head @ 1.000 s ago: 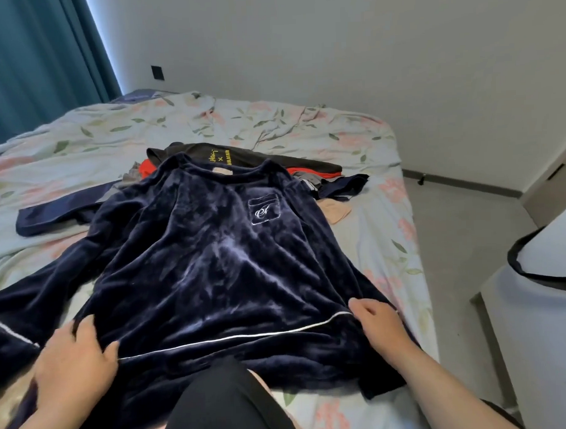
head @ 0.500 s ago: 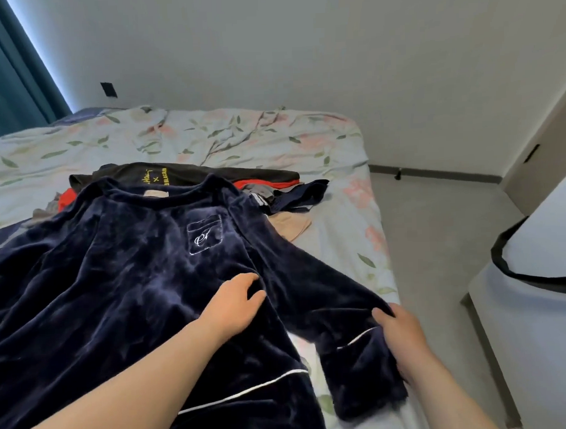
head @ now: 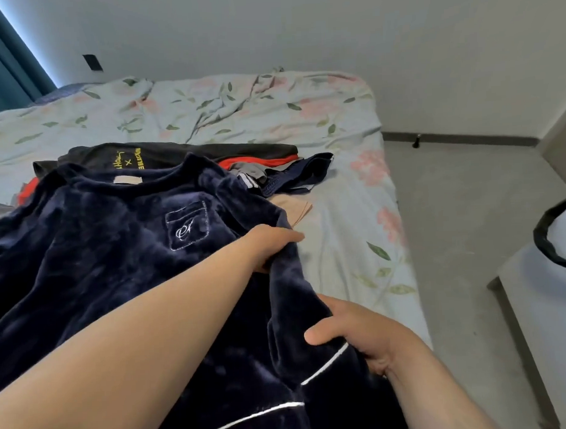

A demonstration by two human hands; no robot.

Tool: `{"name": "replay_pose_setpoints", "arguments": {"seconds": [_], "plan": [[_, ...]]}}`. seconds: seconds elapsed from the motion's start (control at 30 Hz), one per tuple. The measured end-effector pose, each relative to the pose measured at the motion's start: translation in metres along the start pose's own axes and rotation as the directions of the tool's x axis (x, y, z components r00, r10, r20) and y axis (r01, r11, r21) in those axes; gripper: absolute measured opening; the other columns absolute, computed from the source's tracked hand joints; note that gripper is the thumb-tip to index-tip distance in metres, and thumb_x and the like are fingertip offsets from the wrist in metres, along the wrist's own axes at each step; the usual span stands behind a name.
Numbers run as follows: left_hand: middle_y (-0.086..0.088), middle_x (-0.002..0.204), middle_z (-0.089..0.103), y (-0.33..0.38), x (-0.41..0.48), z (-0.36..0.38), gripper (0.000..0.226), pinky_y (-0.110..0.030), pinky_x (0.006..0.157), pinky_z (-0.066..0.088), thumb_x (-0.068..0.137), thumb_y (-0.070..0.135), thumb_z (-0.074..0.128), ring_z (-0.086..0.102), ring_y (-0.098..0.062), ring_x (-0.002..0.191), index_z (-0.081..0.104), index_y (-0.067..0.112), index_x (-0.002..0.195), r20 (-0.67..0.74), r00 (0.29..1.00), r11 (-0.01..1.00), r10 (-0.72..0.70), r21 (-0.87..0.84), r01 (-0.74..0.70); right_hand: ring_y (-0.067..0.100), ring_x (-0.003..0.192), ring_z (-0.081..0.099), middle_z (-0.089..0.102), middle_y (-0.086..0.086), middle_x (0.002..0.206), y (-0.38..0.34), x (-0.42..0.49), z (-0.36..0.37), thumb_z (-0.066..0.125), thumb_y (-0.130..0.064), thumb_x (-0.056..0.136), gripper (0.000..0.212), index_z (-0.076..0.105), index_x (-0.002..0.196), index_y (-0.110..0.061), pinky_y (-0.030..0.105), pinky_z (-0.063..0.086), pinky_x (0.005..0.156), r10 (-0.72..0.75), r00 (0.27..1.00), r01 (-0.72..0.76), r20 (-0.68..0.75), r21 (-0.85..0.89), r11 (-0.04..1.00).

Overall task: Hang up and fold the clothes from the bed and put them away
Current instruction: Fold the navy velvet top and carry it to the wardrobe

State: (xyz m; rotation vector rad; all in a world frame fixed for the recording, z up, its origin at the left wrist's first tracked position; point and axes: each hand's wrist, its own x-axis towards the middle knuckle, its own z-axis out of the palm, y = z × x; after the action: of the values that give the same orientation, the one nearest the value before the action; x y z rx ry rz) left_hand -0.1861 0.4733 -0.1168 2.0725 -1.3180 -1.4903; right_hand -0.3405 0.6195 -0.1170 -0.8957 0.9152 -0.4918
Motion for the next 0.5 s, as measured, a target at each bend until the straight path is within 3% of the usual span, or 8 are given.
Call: {"name": "replay_pose_setpoints", "arguments": {"seconds": [0.1, 0.17, 0.23, 0.33, 0.37, 0.43, 0.5], "plan": [[-0.015, 0.091, 0.062, 0.008, -0.008, -0.014, 0.035, -0.033, 0.063, 0.049, 0.081, 0.014, 0.062, 0.06, -0.029, 0.078, 0.055, 0.003, 0.114, -0.017, 0.999, 0.998, 0.041, -0.055, -0.042, 0.029, 0.105, 0.063, 0.066, 0.018, 0.117, -0.013, -0.007, 0.018, 0.059, -0.002, 0.067, 0.062, 0.057, 0.13, -0.006, 0.046, 0.048, 0.098, 0.005, 0.992, 0.006, 0.124, -0.086, 0.996], [-0.02, 0.1, 0.068, 0.017, -0.026, -0.039, 0.031, -0.04, 0.076, 0.057, 0.079, 0.008, 0.054, 0.067, -0.033, 0.085, 0.06, 0.0, 0.108, 0.026, 0.996, 0.949, 0.086, -0.306, -0.074, 0.025, 0.109, 0.064, 0.067, 0.011, 0.119, -0.022, -0.013, 0.036, 0.057, -0.001, 0.07, 0.062, 0.057, 0.131, -0.014, 0.041, 0.049, 0.096, -0.024, 0.976, 0.051, 0.219, -0.121, 0.991], [-0.02, 0.095, 0.069, 0.018, -0.05, -0.075, 0.028, -0.042, 0.071, 0.06, 0.074, 0.009, 0.051, 0.07, -0.033, 0.08, 0.063, 0.0, 0.098, 0.058, 0.988, 0.844, 0.147, -0.528, -0.095, 0.027, 0.111, 0.065, 0.068, 0.005, 0.122, -0.027, -0.011, 0.064, 0.059, -0.002, 0.074, 0.065, 0.055, 0.134, -0.025, 0.043, 0.051, 0.092, -0.047, 0.958, 0.1, 0.282, -0.175, 0.979], [-0.018, 0.079, 0.071, -0.01, -0.073, -0.131, 0.031, -0.042, 0.06, 0.06, 0.065, 0.006, 0.049, 0.071, -0.032, 0.065, 0.065, 0.0, 0.09, -0.059, 0.981, 0.714, 0.184, -0.678, -0.175, 0.017, 0.073, 0.065, 0.07, -0.016, 0.089, -0.015, 0.003, 0.116, 0.06, -0.009, 0.075, 0.065, 0.052, 0.133, -0.037, 0.03, 0.055, 0.061, -0.053, 0.983, 0.125, 0.177, -0.425, 0.897], [-0.017, 0.077, 0.069, -0.027, -0.076, -0.145, 0.03, -0.041, 0.062, 0.06, 0.066, 0.004, 0.048, 0.07, -0.031, 0.063, 0.065, 0.002, 0.091, -0.1, 0.982, 0.701, 0.163, -0.689, -0.187, 0.015, 0.068, 0.063, 0.068, -0.016, 0.085, -0.007, 0.009, 0.131, 0.058, -0.011, 0.077, 0.062, 0.05, 0.131, -0.039, 0.03, 0.057, 0.058, -0.053, 0.991, 0.11, 0.125, -0.51, 0.853], [-0.017, 0.084, 0.068, -0.065, -0.075, -0.159, 0.03, -0.042, 0.071, 0.058, 0.077, -0.002, 0.045, 0.067, -0.03, 0.067, 0.064, 0.01, 0.097, -0.176, 0.979, 0.733, 0.102, -0.652, -0.194, 0.016, 0.065, 0.067, 0.065, -0.004, 0.103, 0.013, 0.017, 0.153, 0.058, -0.018, 0.079, 0.056, 0.046, 0.131, -0.036, 0.039, 0.063, 0.069, -0.019, 0.998, 0.049, 0.053, -0.659, 0.75], [-0.023, 0.102, 0.068, -0.107, -0.072, -0.159, 0.028, -0.046, 0.082, 0.053, 0.088, -0.005, 0.046, 0.065, -0.032, 0.077, 0.066, 0.01, 0.1, -0.201, 0.978, 0.821, 0.062, -0.547, -0.165, 0.017, 0.069, 0.073, 0.053, -0.004, 0.125, 0.03, 0.018, 0.163, 0.065, -0.028, 0.079, 0.07, 0.036, 0.142, -0.031, 0.039, 0.063, 0.074, 0.078, 0.996, -0.023, 0.043, -0.723, 0.691]]}}
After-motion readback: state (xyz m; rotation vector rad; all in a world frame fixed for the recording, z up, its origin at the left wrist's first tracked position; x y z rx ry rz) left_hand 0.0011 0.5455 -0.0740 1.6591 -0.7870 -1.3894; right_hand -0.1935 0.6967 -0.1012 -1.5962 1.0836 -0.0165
